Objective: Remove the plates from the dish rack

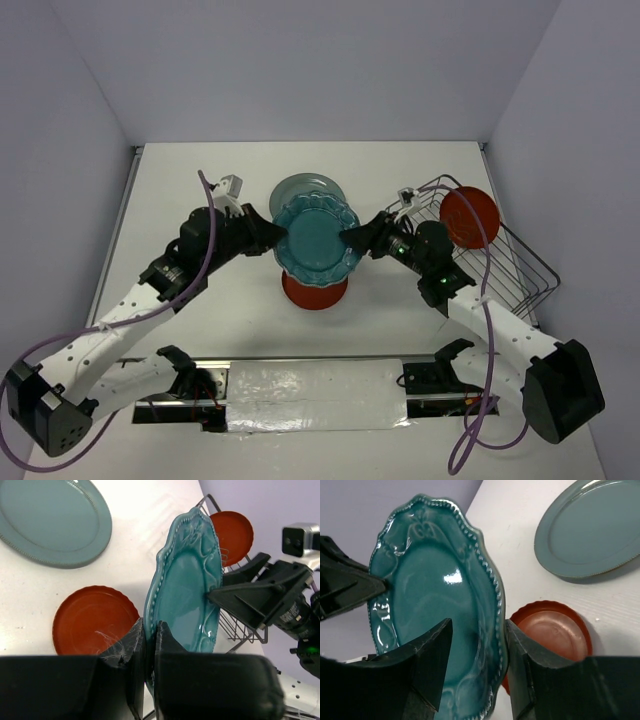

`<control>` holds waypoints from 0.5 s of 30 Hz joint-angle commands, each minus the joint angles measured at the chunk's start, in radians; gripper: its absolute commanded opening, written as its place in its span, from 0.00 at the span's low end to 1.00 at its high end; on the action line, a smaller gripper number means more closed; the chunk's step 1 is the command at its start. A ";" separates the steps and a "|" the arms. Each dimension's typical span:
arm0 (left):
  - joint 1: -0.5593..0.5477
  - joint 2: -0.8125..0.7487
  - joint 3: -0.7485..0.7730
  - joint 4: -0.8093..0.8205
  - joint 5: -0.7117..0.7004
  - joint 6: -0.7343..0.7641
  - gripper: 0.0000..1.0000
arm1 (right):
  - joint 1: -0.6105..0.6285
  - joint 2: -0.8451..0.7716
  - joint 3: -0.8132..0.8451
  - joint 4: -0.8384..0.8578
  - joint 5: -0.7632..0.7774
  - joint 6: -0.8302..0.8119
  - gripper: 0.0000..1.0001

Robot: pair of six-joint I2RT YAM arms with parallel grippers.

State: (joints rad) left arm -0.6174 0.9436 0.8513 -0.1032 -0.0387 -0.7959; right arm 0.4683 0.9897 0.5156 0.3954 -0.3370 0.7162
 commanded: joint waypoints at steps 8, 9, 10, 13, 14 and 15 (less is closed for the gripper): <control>0.359 0.028 0.049 0.134 0.042 -0.046 0.00 | 0.018 -0.086 -0.017 0.053 0.019 -0.027 0.58; 0.410 0.020 0.032 0.132 0.042 -0.046 0.00 | 0.018 -0.109 -0.020 0.042 0.023 -0.029 0.58; 0.436 0.012 0.023 0.131 0.042 -0.043 0.00 | 0.018 -0.124 -0.025 0.033 0.027 -0.034 0.58; 0.530 -0.014 -0.014 0.114 -0.001 -0.031 0.00 | 0.018 -0.193 -0.055 0.007 0.038 -0.049 0.59; 0.550 -0.019 -0.049 0.125 -0.019 -0.028 0.00 | 0.018 -0.213 -0.066 0.003 0.047 -0.060 0.59; 0.592 -0.023 -0.066 0.134 -0.036 -0.029 0.00 | 0.018 -0.255 -0.086 -0.003 0.055 -0.067 0.59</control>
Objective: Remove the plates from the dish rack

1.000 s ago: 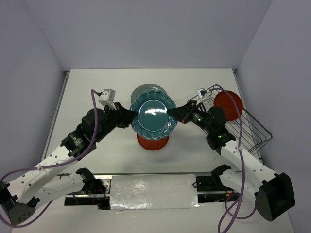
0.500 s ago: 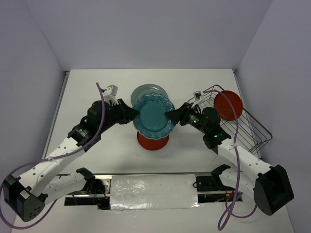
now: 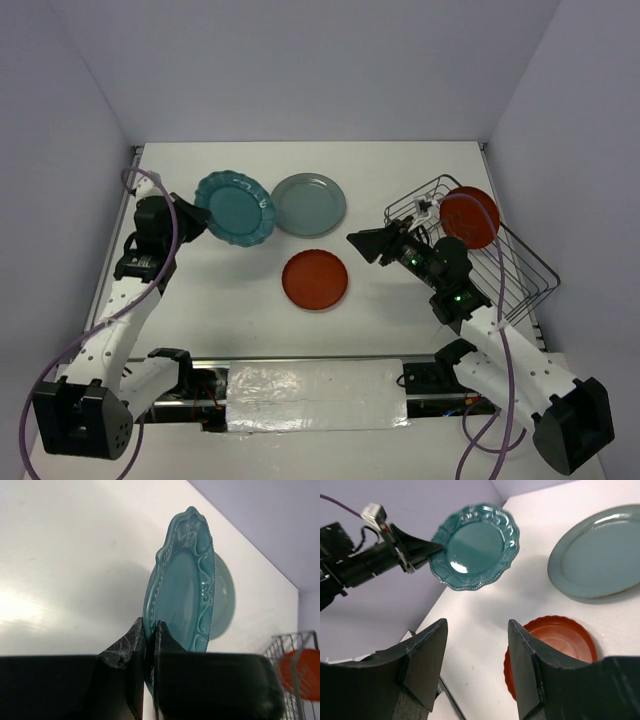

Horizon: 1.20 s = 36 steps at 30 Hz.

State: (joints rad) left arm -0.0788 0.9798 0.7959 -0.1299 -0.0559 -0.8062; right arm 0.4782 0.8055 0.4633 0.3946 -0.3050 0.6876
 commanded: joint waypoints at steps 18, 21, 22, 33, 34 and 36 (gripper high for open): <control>0.429 0.091 -0.264 0.529 0.151 -0.154 0.00 | 0.008 -0.149 -0.078 -0.010 0.066 -0.099 0.61; 0.429 0.108 -0.319 0.585 0.131 -0.159 0.00 | 0.007 -0.144 -0.092 0.004 0.086 -0.099 0.61; 0.429 0.114 -0.323 0.596 0.133 -0.157 0.00 | 0.008 -0.143 -0.095 0.003 0.095 -0.100 0.61; 0.429 0.096 -0.425 0.625 0.067 -0.117 0.00 | 0.008 -0.111 -0.118 0.066 0.081 -0.091 0.61; 0.429 0.097 -0.426 0.624 0.065 -0.116 0.00 | 0.008 -0.111 -0.118 0.064 0.081 -0.091 0.61; 0.429 0.112 -0.425 0.609 0.068 -0.111 0.06 | 0.007 -0.115 -0.121 0.062 0.089 -0.092 0.61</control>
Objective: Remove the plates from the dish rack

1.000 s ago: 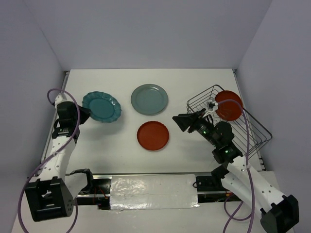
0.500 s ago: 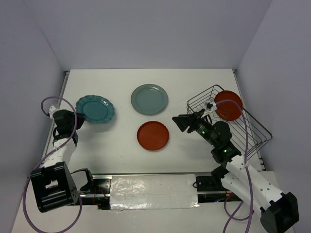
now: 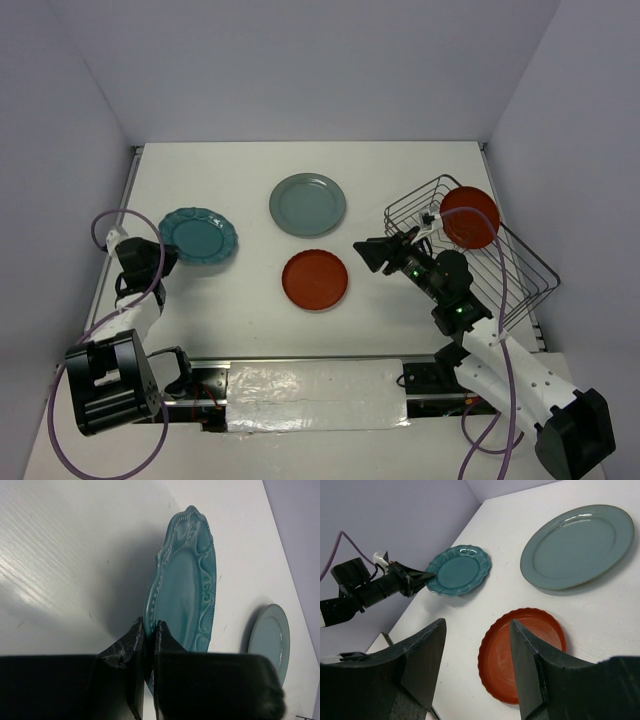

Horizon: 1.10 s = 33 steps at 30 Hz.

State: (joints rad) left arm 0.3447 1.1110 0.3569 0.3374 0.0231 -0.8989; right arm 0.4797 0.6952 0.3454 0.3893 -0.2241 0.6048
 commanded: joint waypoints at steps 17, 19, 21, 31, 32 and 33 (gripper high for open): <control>0.002 0.092 -0.016 0.065 -0.049 0.003 0.54 | 0.005 0.012 0.003 0.056 0.031 -0.013 0.61; -0.003 0.102 -0.010 0.043 -0.061 0.009 0.56 | 0.007 0.007 -0.002 0.054 0.035 -0.011 0.61; -0.004 0.105 -0.007 0.031 -0.075 0.018 0.65 | 0.007 0.004 -0.003 0.049 0.035 -0.011 0.61; -0.070 -0.011 0.167 -0.282 -0.232 0.078 0.92 | 0.007 -0.005 0.055 -0.053 0.111 0.007 0.60; -0.094 -0.051 0.187 -0.334 -0.245 0.077 0.92 | 0.007 0.004 0.072 -0.067 0.126 0.001 0.61; -0.111 -0.071 0.221 -0.374 -0.261 0.069 0.92 | 0.007 0.012 0.093 -0.098 0.129 -0.005 0.60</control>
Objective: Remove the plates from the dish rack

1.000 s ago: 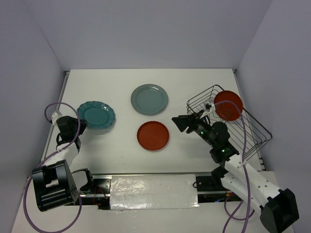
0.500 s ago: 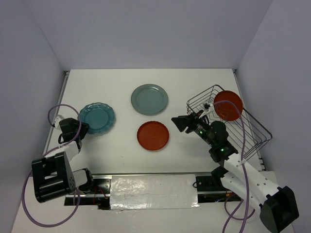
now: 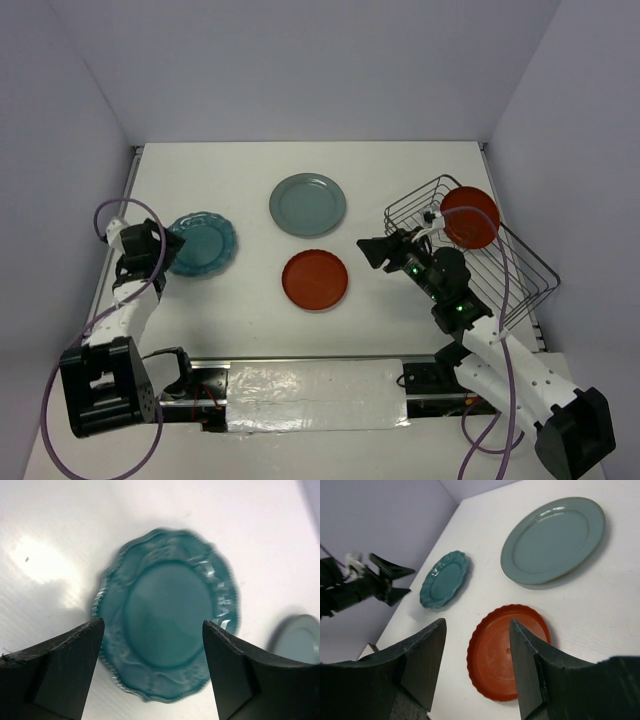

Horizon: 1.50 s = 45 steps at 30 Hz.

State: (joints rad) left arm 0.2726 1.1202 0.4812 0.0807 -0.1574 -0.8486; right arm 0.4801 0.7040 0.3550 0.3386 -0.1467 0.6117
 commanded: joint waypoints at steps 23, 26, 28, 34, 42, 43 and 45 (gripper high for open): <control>-1.244 0.101 0.297 -0.105 -0.300 0.371 0.81 | -0.361 0.406 0.739 -0.325 0.858 -0.785 0.51; -1.253 0.075 0.249 -0.061 -0.352 0.405 0.83 | -0.472 0.477 0.713 -0.366 0.787 -0.877 0.51; -1.253 0.047 0.226 -0.047 -0.381 0.402 0.83 | -0.532 0.473 0.704 -0.366 0.703 -0.889 0.52; -1.253 -0.063 0.166 -0.042 -0.534 0.393 0.83 | -0.681 0.512 0.708 -0.458 0.411 -0.852 0.55; -1.253 -0.229 0.083 -0.032 -0.649 0.361 0.83 | -0.693 0.632 0.788 -0.544 0.429 -0.888 0.52; -1.253 -0.237 0.082 -0.030 -0.646 0.359 0.83 | -0.695 0.644 0.798 -0.561 0.429 -0.895 0.51; -1.254 -0.240 0.071 -0.007 -0.636 0.381 0.83 | -0.695 0.658 0.802 -0.570 0.450 -0.908 0.49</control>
State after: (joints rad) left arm -0.9768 0.8959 0.5610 0.0109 -0.7559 -0.4759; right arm -0.2073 1.3537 1.0950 -0.1993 0.2985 -0.2596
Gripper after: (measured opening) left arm 0.831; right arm 0.500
